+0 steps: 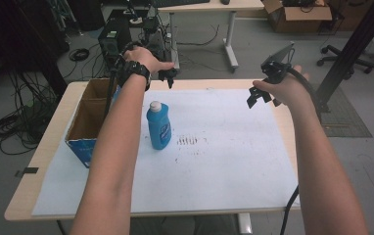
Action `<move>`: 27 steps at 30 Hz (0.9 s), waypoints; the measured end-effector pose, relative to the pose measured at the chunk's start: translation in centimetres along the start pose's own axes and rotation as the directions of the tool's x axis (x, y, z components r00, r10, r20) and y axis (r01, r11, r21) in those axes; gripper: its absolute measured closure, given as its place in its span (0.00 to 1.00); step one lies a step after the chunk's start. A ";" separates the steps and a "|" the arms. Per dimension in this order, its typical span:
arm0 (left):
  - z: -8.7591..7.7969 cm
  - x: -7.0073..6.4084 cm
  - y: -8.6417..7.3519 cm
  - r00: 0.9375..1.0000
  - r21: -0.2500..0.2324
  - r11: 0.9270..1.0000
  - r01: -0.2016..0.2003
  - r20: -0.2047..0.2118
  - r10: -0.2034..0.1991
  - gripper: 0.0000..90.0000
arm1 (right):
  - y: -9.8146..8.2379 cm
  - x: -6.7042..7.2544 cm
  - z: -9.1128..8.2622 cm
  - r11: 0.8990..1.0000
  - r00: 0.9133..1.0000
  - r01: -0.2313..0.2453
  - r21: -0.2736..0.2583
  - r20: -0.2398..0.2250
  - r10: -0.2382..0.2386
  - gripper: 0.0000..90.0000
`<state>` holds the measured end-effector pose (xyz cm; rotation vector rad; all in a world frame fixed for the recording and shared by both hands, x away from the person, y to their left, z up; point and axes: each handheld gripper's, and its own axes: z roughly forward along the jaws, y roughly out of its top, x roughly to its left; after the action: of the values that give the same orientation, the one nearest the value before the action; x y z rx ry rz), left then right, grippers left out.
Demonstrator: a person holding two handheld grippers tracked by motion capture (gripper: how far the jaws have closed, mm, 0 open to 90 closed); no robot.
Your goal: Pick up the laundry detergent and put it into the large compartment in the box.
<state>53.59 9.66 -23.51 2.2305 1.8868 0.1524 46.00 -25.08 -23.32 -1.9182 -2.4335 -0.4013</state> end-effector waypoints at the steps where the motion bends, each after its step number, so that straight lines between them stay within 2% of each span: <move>1: 0.0 0.0 0.0 1.000 0.000 1.000 0.000 0.000 0.000 0.07 | 0.0 0.0 0.0 1.000 1.000 -0.001 0.001 0.000 0.001 0.07; 15: -0.3 -0.2 -0.1 1.000 0.013 1.000 -0.022 0.007 0.022 0.07 | -0.4 -0.4 -0.1 1.000 1.000 -0.009 -0.001 -0.013 0.009 0.08; 27: -1.5 -0.6 -1.1 0.997 0.028 0.996 -0.083 0.004 0.083 0.07 | -0.6 -0.3 -0.1 1.000 1.000 0.001 -0.013 -0.024 -0.001 0.08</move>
<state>52.11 9.36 -22.22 2.3278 1.8059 0.1370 45.50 -25.52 -23.40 -1.9059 -2.4236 -0.4390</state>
